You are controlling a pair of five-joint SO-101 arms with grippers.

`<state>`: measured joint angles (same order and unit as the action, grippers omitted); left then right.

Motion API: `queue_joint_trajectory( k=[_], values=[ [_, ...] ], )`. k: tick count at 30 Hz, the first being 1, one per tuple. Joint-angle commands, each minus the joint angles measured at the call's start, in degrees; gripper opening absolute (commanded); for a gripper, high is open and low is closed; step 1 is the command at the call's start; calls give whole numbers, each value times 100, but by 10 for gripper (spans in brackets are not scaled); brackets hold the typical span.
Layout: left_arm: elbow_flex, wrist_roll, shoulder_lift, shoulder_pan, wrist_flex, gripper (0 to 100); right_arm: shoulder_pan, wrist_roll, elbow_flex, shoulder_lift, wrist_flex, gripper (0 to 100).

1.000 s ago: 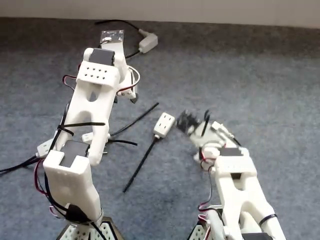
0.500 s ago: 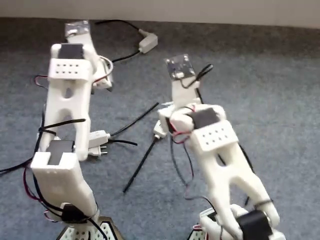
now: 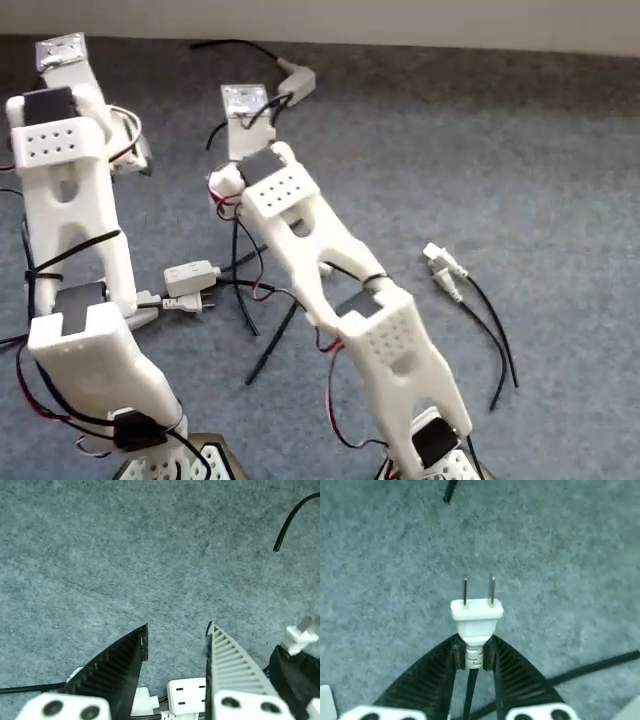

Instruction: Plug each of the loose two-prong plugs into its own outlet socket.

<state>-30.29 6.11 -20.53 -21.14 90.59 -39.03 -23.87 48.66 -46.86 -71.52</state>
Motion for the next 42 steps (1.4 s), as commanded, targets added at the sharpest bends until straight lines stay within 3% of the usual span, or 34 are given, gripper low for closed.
queue_joint_trajectory(
  k=[1,4,7,17,25,29,34,42],
  values=[
    [-198,-264,303,-66,-35,200,-13,-88,3178,-1499,-725,94],
    [-215,-273,303,-48,-62,200,145,-35,4470,-2273,-1305,159],
    [-233,-273,303,84,-70,200,233,545,5455,-2492,-1613,162],
    [-321,-273,303,277,-53,239,251,2277,5218,-998,-2053,163],
    [-567,-527,303,646,132,242,690,3429,5218,549,-2598,163],
    [-549,-536,295,1156,343,242,1200,3684,5209,1314,-2958,163],
    [-576,-510,-110,1675,290,242,2360,3692,5147,1974,-2967,163],
    [-1051,615,-1754,2018,105,239,3943,3692,4338,2009,-2976,161]
  ],
)
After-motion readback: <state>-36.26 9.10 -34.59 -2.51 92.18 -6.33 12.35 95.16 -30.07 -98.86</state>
